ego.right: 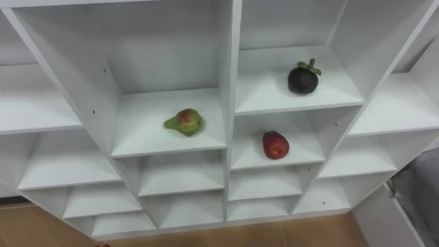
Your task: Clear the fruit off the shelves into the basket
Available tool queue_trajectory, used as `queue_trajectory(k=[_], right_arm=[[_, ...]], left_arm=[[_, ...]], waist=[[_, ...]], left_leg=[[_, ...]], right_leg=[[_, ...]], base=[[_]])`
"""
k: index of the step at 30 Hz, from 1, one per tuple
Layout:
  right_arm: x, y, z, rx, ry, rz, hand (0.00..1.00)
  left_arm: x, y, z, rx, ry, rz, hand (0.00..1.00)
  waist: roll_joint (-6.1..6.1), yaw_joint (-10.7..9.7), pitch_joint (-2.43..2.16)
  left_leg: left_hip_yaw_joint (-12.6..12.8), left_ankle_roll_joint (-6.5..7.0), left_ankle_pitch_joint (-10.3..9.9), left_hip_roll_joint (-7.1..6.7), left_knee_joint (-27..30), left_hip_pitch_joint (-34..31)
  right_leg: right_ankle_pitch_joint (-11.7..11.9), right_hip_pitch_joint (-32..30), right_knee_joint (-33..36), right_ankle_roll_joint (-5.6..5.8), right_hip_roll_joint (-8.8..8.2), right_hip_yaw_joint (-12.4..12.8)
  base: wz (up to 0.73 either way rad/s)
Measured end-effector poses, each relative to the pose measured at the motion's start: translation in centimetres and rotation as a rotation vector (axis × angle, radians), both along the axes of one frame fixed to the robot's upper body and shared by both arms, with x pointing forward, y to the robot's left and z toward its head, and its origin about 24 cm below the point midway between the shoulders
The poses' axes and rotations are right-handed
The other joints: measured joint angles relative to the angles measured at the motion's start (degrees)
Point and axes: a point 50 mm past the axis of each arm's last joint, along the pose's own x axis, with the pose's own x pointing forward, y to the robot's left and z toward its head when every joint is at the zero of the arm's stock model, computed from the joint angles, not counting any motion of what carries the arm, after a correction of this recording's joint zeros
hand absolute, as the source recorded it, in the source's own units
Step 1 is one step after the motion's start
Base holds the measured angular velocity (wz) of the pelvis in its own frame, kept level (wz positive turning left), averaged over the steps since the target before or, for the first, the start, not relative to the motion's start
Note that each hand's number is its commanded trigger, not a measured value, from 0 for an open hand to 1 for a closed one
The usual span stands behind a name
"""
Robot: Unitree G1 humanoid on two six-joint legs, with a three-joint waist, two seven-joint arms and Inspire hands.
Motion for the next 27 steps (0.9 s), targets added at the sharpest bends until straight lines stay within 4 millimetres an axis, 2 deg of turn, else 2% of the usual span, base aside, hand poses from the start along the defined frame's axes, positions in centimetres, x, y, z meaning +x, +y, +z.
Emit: queue_trajectory(k=[6, 9, 13, 15, 18, 21, 24, 27], right_arm=[[3.5, -0.8, 1.3, -0.097, -0.173, 0.025, 0.0], [5.7, -1.0, 2.8, -0.143, -0.309, 0.051, 0.0], [9.2, -1.0, 7.0, -0.309, -0.56, 0.165, 0.0], [10.8, -0.3, 10.1, -0.401, -0.73, 0.247, 0.0], [11.8, 0.9, 12.3, -0.45, -0.846, 0.311, 0.0], [12.7, 3.0, 15.1, -0.485, -0.99, 0.385, 0.0], [13.5, 4.2, 16.7, -0.477, -1.088, 0.407, 0.0], [13.7, 4.6, 17.6, -0.487, -1.135, 0.402, 0.0]], left_arm=[[0.1, 0.4, 0.2, 0.014, -0.023, -0.021, 1.0], [0.0, 0.4, 0.3, 0.013, -0.035, -0.038, 1.0], [-0.1, 0.4, 0.3, 0.013, -0.044, -0.033, 1.0], [0.2, 0.1, 0.3, 0.009, -0.068, -0.036, 1.0], [0.3, 0.0, 0.3, 0.008, -0.075, -0.044, 1.0], [0.3, -0.2, 0.3, 0.0, -0.079, -0.065, 1.0], [0.4, -0.3, 0.3, -0.017, -0.083, -0.079, 1.0], [0.4, -0.4, 0.3, -0.021, -0.087, -0.086, 1.0]], waist=[[-0.15, 0.0, -0.03], [-0.17, 0.0, -0.05], [0.27, -0.5, -0.1], [0.55, -0.4, -0.21], [0.53, -0.8, -0.41], [0.2, -1.1, -0.28], [0.12, -0.9, -0.3], [0.28, -1.0, -0.32]], left_leg=[[0.0, 0.0, 0.0, 0.0, 0.0, -0.4], [0.0, 0.0, 0.0, 0.0, 0.0, -0.8], [0.3, 0.0, 0.0, 0.01, 0.0, -0.8], [1.3, 0.0, 0.0, 0.04, 0.0, -1.1], [1.4, 0.0, 0.0, 0.01, 0.0, -1.0], [1.6, 0.0, 0.0, 0.01, 0.0, -1.2], [2.5, -0.01, 0.0, 0.01, -0.1, -1.2], [2.8, -0.01, 0.0, 0.01, -0.2, -1.2]], right_leg=[[0.0, -0.7, 0.2, 0.0, 0.0, 0.0], [0.0, -1.1, 0.2, 0.0, 0.0, 0.0], [0.0, -1.3, 0.4, -0.03, 0.06, 0.4], [0.1, -2.0, 0.4, 0.0, 0.16, 1.5], [0.1, -2.0, 0.4, 0.02, 0.15, 1.7], [0.1, -2.1, 0.6, 0.02, 0.22, 2.3], [0.1, -2.9, 1.1, 0.03, 0.26, 2.9], [0.1, -2.9, 1.2, 0.1, 0.24, 2.9]], base=[[0.0], [0.0], [-0.08], [-0.2], [-0.08], [-0.09], [-0.12], [-0.02]])
